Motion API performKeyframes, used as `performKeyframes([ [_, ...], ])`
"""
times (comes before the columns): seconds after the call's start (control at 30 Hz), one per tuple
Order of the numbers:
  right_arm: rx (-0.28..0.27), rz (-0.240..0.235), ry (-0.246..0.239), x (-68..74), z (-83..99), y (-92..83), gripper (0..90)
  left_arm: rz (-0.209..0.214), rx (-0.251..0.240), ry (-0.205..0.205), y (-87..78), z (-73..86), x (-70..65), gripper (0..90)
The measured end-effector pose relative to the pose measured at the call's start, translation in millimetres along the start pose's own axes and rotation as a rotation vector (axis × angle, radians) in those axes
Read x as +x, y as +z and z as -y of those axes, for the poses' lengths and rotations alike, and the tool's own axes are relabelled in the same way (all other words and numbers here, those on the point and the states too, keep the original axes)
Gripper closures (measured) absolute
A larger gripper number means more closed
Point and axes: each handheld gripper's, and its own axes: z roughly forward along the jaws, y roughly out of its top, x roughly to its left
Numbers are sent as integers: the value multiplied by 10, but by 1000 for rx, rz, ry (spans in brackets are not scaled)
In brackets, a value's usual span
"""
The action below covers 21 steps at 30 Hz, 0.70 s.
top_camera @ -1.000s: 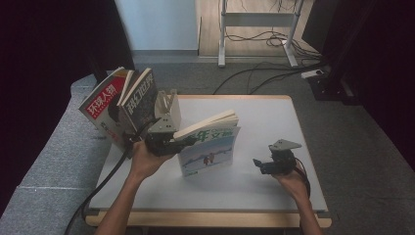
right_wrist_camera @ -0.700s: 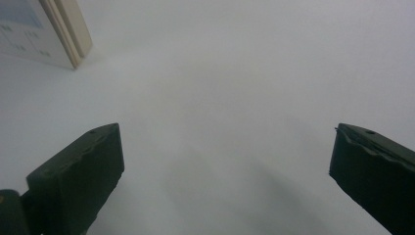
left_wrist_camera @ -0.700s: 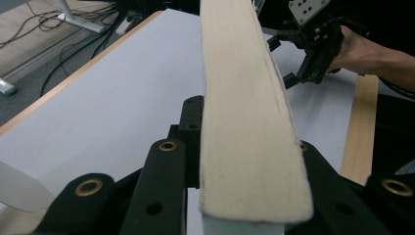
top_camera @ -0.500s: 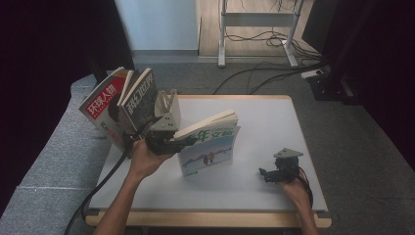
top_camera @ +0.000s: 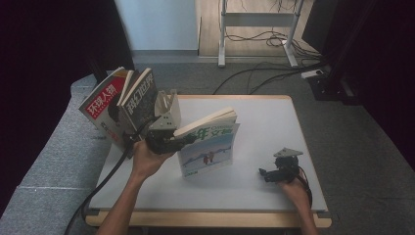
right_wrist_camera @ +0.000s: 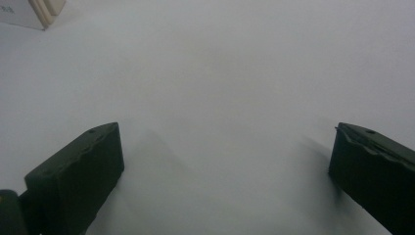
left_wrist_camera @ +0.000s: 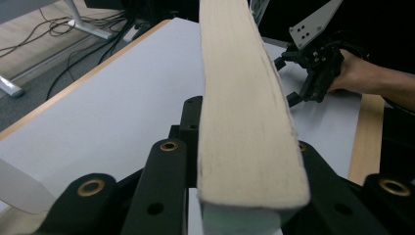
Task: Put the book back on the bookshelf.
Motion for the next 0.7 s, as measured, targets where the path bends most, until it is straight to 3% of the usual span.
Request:
performKeyframes([
  [0.57,0,0,0,0,1,1,0,-106,-5,-66,-307,-53,89,745],
  [0.7,0,0,1,0,1,1,0,-135,-21,-110,-450,-22,139,745],
])
